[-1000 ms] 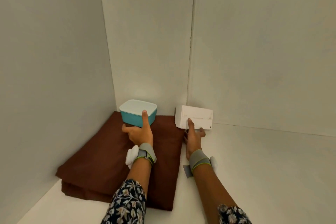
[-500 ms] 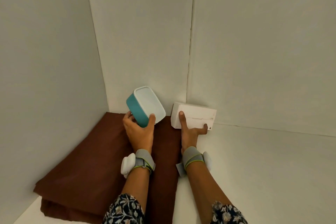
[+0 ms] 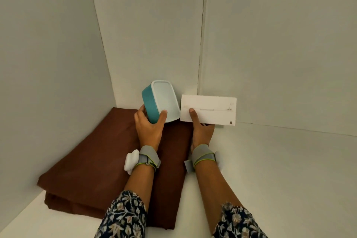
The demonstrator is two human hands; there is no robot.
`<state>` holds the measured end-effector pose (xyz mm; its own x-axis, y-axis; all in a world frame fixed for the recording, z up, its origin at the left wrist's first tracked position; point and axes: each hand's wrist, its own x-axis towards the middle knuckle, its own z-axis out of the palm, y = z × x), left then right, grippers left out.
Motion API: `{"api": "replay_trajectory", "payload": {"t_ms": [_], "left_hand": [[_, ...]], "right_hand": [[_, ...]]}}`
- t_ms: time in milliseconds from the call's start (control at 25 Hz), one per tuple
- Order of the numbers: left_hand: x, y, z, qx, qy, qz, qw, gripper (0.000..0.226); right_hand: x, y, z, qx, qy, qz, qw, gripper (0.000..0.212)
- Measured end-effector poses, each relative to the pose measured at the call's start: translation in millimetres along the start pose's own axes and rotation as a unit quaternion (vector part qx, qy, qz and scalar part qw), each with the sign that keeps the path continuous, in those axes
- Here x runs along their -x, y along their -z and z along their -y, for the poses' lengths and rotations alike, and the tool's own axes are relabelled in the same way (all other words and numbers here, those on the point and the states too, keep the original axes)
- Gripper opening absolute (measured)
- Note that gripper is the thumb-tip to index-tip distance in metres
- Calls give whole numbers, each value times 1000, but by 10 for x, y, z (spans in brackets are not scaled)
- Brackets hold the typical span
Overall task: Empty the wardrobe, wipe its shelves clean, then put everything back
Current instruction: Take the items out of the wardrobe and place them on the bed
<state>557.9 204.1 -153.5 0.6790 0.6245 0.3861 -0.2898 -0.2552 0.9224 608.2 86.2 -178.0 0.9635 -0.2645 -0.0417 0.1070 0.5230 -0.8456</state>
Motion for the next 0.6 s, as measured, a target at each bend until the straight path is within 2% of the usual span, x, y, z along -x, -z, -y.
{"api": "replay_trajectory", "payload": {"t_ms": [160, 320, 480, 600], "left_hand": [[32, 8, -24, -20, -2, 15, 1000, 63], [144, 99, -111, -6, 42, 0, 999, 63], [397, 298, -192, 68, 99, 5, 993, 65], [677, 516, -277, 99, 137, 24, 985, 79]], "right_hand": [[-36, -12, 46, -40, 14, -9, 999, 73], [81, -13, 62, -49, -1, -13, 999, 71], [471, 28, 246, -49, 3, -26, 998, 65], [844, 116, 439, -40, 17, -31, 999, 60]]}}
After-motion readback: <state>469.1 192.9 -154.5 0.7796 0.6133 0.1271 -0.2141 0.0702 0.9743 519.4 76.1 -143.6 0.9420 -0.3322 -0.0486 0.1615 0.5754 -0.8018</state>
